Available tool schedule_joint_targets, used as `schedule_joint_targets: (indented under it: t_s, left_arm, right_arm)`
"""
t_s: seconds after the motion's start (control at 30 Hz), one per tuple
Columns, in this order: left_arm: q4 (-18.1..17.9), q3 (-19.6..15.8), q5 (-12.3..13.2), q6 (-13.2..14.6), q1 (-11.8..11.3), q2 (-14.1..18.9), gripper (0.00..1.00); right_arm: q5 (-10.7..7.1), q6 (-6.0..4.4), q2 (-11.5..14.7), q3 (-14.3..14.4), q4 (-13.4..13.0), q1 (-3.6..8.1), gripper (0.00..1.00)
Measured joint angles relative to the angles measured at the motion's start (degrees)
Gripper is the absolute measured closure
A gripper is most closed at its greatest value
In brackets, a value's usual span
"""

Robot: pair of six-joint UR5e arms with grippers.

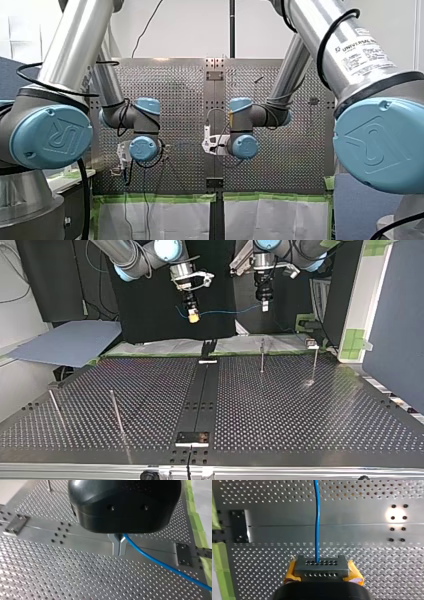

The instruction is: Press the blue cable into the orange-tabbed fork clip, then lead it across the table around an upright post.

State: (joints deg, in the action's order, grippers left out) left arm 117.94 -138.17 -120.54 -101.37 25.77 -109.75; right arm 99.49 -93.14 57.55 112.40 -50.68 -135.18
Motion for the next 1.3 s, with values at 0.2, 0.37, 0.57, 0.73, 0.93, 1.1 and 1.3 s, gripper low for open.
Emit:
schedule_joint_targets:
  t_s: [0.2, 0.37, 0.57, 0.73, 0.93, 1.1, 1.3]
  left_arm:
    - [-2.8, 0.1, 0.9, -0.5, -1.7, -3.5, 1.00]
    - [-3.6, 0.1, 2.8, -0.2, -4.5, -6.8, 1.00]
    - [-3.7, 0.7, 5.9, 0.0, -7.7, -8.3, 1.00]
    - [-3.6, 1.2, 7.7, 0.8, -10.5, -8.5, 1.00]
    - [-2.6, 3.4, 8.4, 1.0, -13.1, -9.2, 1.00]
    - [-1.1, 6.0, 9.5, 0.1, -13.6, -11.6, 1.00]
    - [-3.0, 8.6, 9.9, -1.1, -14.0, -15.0, 1.00]
  right_arm:
    - [-0.63, -0.15, -3.2, -1.5, -0.2, -0.17, 1.00]
    - [-0.87, -0.80, -5.9, -2.8, -1.2, -0.08, 1.00]
    - [-1.10, -1.16, -9.0, -5.1, -2.2, 0.10, 1.00]
    - [-1.60, -1.23, -10.7, -6.2, -1.8, 0.20, 1.00]
    - [-3.14, -1.16, -13.7, -9.1, 0.4, 0.71, 1.00]
    - [-3.66, -1.11, -14.9, -11.9, 1.6, 1.22, 1.00]
    - [-4.28, -0.70, -15.0, -15.4, 2.7, 2.34, 1.00]
